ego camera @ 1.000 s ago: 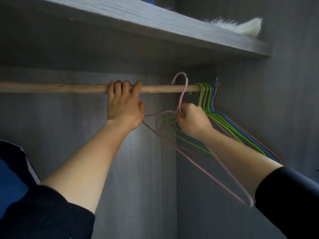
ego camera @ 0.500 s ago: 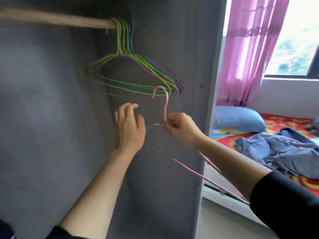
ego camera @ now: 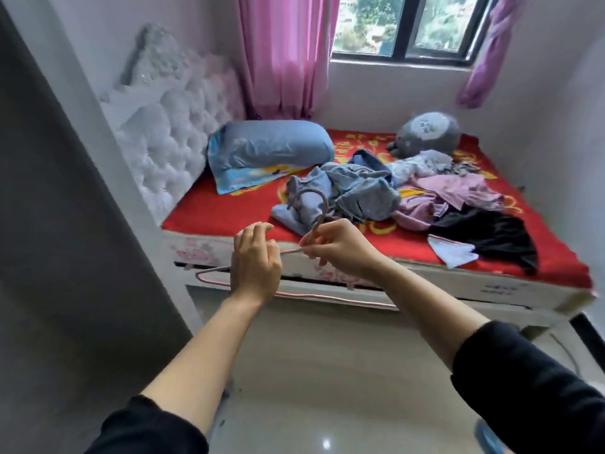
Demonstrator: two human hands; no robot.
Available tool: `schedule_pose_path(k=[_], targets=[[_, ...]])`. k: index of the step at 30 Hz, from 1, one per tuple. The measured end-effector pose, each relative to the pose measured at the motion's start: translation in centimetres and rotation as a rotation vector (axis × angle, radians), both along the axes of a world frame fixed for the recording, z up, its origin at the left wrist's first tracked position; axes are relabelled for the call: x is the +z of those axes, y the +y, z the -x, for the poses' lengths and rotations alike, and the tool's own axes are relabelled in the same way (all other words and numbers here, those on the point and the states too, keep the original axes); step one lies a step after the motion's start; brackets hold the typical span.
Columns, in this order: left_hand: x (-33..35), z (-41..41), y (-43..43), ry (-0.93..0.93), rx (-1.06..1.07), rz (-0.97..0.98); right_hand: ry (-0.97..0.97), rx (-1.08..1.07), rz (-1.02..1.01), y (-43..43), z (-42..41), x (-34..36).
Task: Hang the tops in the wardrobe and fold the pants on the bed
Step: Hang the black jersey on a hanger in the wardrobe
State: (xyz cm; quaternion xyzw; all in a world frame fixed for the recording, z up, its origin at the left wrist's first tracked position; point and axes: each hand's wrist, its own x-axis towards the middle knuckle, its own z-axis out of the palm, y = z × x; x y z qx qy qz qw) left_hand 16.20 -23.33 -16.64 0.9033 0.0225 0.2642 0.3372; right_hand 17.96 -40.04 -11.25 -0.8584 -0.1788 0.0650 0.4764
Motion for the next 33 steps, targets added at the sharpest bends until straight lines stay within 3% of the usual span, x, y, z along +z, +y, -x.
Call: schedule_pose_path(k=[10, 17, 25, 33], targets=[[-5.4, -8.3, -20.1, 0.278, -0.228, 0.011, 0.139, -0.332, 0.067, -21.6, -4.5, -5.2], [-8.4, -17.0, -29.8, 0.372, -0.392, -0.075, 0.209, -0.486, 0.040, -29.6, -11.1, -8.3], [-10.7, -32.4, -38.8, 0.479, -0.514, -0.132, 0.355, -0.650, 0.069, -38.6, -24.0, -10.6], [-12.0, -43.8, -47.7, 0.545, -0.625, -0.188, 0.372, -0.792, 0.127, -47.2, -33.6, -11.6]])
